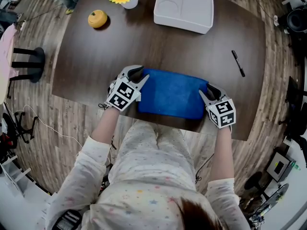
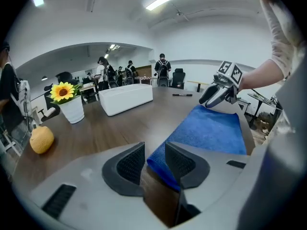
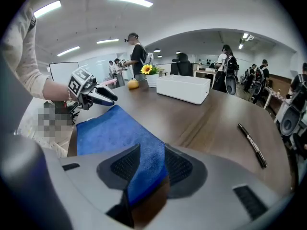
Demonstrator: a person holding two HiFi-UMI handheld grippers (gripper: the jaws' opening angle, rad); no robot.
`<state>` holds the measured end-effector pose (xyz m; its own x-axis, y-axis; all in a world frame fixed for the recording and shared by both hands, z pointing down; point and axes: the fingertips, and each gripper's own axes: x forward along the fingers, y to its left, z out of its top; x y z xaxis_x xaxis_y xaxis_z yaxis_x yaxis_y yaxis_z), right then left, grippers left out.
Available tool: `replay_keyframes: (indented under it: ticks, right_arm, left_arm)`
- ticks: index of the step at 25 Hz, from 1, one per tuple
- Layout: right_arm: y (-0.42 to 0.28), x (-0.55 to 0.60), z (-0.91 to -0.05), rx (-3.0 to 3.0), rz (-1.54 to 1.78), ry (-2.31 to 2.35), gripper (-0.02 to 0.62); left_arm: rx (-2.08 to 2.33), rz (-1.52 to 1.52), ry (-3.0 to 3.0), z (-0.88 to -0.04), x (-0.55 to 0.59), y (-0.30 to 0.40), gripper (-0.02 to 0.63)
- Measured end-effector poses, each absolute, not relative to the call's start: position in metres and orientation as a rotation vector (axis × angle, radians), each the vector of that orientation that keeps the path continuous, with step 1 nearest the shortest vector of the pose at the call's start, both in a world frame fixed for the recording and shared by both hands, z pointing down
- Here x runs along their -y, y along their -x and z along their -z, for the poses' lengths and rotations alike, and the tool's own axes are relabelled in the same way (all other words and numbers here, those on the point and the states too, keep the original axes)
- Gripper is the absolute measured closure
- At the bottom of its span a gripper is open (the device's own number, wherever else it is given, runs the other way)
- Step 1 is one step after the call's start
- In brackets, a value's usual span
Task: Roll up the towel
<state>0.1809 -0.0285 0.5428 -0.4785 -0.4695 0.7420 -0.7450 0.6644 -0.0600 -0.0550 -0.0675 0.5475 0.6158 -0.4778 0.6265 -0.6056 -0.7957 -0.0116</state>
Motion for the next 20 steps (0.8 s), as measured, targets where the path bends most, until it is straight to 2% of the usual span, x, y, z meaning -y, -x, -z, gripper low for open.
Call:
replay_keyframes:
  ticks: [5, 7, 14, 20]
  right_arm:
    - [-0.174, 0.014, -0.553, 2.134, -0.552, -0.921, 0.431]
    - [-0.172, 0.006, -0.558, 2.126, -0.599, -0.910, 0.409]
    - [-0.176, -0.022, -0.562, 2.047, -0.600, -0.883, 0.396]
    - [-0.177, -0.038, -0.576, 1.981, -0.579, -0.883, 0.413]
  left_arm:
    - [0.803, -1.012, -2.631, -0.568, 0.078, 0.048, 0.463]
    - [0.767, -1.040, -2.627, -0.573, 0.079, 0.047, 0.462]
    - [0.637, -1.121, -2.632, -0.586, 0.077, 0.042, 0.465]
    - [0.540, -1.162, -2.674, -0.588, 0.065, 0.038, 0.548]
